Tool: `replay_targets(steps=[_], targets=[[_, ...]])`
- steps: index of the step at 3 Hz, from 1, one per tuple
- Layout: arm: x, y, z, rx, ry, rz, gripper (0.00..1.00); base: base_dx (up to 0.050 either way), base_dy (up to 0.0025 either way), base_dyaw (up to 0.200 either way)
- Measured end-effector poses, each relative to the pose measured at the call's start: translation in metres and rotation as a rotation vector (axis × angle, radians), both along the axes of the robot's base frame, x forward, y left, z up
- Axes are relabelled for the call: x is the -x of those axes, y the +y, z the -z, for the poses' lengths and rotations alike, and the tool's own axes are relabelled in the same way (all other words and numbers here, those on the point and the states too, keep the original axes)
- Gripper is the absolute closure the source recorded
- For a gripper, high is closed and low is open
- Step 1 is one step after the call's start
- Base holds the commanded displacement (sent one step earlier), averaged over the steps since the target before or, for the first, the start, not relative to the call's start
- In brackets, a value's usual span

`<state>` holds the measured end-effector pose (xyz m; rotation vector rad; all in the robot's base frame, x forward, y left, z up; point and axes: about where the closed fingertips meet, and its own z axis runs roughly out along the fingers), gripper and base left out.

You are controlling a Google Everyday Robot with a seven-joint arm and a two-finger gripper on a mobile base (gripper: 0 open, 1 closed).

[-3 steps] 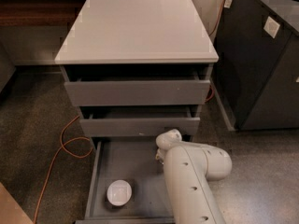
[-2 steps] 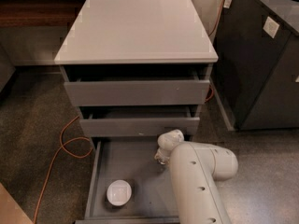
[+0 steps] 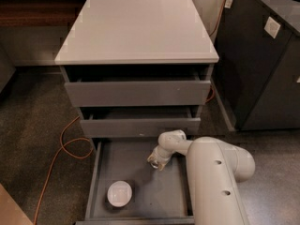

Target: Pick coke can from bottom drawer and place on counter

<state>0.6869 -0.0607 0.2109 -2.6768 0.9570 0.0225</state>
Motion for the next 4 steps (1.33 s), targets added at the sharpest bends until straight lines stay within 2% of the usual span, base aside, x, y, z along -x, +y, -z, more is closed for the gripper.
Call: replay_targets(steps=[1, 2, 4], targets=[[0.01, 0.013, -0.015, -0.049, 0.029, 0.014, 1.0, 0.0, 0.0, 0.0], [0.017, 0.02, -0.03, -0.142, 0.089, 0.036, 1.0, 0.0, 0.0, 0.0], [0.018, 0.023, -0.083, -0.317, 0.183, 0.109, 1.0, 0.0, 0.0, 0.0]])
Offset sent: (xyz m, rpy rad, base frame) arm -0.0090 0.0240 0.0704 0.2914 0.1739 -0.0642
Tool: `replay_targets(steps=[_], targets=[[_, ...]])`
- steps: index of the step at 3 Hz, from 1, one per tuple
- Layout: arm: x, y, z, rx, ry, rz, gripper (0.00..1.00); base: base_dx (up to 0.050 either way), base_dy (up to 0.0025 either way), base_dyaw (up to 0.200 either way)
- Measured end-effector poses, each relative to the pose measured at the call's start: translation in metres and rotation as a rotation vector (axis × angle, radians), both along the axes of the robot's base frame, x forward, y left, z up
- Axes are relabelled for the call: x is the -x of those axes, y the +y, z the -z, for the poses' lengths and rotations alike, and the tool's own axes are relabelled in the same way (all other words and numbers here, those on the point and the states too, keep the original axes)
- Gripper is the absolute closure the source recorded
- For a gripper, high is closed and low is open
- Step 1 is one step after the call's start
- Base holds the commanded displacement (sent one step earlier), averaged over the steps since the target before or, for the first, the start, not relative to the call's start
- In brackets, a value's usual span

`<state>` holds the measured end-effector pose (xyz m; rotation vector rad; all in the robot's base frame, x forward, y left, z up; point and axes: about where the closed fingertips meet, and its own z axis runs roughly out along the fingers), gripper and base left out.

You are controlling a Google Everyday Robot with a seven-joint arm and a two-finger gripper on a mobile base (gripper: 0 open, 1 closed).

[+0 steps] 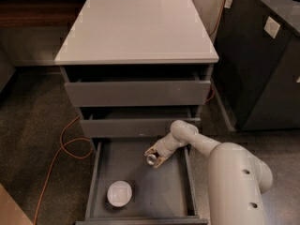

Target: Pick coke can from bottom drawer and place on counter

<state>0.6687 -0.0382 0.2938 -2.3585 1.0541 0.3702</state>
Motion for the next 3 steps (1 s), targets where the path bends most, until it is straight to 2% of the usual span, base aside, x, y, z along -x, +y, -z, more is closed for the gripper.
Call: replay_targets(steps=[1, 3], targets=[[0.015, 0.008, -0.034, -0.077, 0.022, 0.015, 1.0, 0.0, 0.0, 0.0], [0.062, 0.024, -0.095, -0.202, 0.072, -0.013, 1.0, 0.0, 0.0, 0.0]])
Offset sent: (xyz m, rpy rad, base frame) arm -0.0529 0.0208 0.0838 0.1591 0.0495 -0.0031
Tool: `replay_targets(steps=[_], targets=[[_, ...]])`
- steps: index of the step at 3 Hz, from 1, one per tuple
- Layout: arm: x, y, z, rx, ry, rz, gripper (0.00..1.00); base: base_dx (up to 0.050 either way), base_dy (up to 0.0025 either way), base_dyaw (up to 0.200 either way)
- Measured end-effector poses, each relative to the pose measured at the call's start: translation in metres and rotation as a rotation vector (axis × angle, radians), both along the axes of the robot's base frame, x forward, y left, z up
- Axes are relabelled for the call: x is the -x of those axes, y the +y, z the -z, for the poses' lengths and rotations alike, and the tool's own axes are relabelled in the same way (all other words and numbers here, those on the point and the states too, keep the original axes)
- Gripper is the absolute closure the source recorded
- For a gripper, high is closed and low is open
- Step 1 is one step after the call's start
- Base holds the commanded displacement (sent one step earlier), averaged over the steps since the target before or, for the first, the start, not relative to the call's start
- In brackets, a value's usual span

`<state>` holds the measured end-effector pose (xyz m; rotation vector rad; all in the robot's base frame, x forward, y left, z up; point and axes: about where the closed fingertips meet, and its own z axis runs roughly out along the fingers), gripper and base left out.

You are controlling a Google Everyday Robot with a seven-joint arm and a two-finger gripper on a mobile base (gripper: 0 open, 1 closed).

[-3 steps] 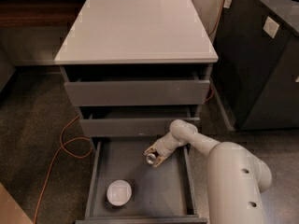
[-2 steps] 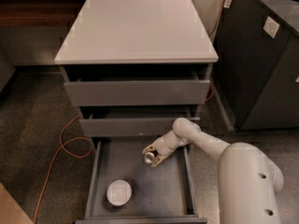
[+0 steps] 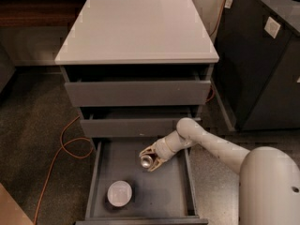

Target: Pick coke can from bottom drawer and place on counter

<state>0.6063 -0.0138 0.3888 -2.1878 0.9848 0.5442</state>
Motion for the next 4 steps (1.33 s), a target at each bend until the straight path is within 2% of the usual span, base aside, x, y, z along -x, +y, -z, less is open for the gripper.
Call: replay_targets(steps=[1, 2, 3, 4], targets=[[0.017, -0.004, -0.027, -0.045, 0.013, 0.014, 1.0, 0.0, 0.0, 0.0], [0.017, -0.004, -0.027, -0.045, 0.013, 0.013, 1.0, 0.0, 0.0, 0.0], [0.019, -0.005, -0.037, -0.041, -0.01, 0.012, 1.0, 0.0, 0.0, 0.0], [0.028, -0.015, -0.084, -0.016, -0.112, 0.016, 1.0, 0.0, 0.0, 0.0]])
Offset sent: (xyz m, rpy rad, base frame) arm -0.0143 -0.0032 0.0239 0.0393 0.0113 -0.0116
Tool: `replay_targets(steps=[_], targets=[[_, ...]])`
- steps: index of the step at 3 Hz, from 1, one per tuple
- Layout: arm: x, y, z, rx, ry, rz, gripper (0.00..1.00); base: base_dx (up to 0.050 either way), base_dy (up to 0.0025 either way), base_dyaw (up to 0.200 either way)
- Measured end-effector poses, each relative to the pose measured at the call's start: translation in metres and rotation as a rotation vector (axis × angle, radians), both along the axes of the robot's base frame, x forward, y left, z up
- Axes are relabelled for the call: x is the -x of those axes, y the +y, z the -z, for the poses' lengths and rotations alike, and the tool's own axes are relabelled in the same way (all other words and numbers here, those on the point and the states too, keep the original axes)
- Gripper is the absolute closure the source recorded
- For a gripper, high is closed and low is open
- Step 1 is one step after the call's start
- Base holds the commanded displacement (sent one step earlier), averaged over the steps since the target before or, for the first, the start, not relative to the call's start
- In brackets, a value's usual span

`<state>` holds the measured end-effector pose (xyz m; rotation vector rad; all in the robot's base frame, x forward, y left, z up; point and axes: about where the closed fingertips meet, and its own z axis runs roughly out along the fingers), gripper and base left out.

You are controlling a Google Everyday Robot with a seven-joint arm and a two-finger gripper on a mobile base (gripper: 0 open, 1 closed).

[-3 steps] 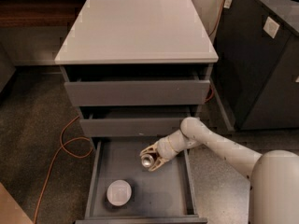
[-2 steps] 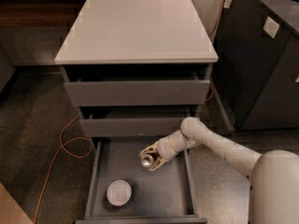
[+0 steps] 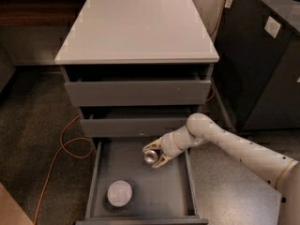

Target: Pick coke can from bottom drawer and place on counter

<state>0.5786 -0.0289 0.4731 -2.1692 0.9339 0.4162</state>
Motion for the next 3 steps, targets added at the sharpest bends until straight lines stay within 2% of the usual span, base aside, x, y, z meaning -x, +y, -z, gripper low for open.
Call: replay_targets(steps=[1, 2, 3], targets=[[0.012, -0.011, -0.065, 0.048, -0.109, -0.019, 1.0, 0.0, 0.0, 0.0], [0.016, -0.022, -0.136, 0.073, -0.211, -0.068, 1.0, 0.0, 0.0, 0.0], [0.019, -0.032, -0.196, 0.093, -0.284, -0.119, 1.0, 0.0, 0.0, 0.0]])
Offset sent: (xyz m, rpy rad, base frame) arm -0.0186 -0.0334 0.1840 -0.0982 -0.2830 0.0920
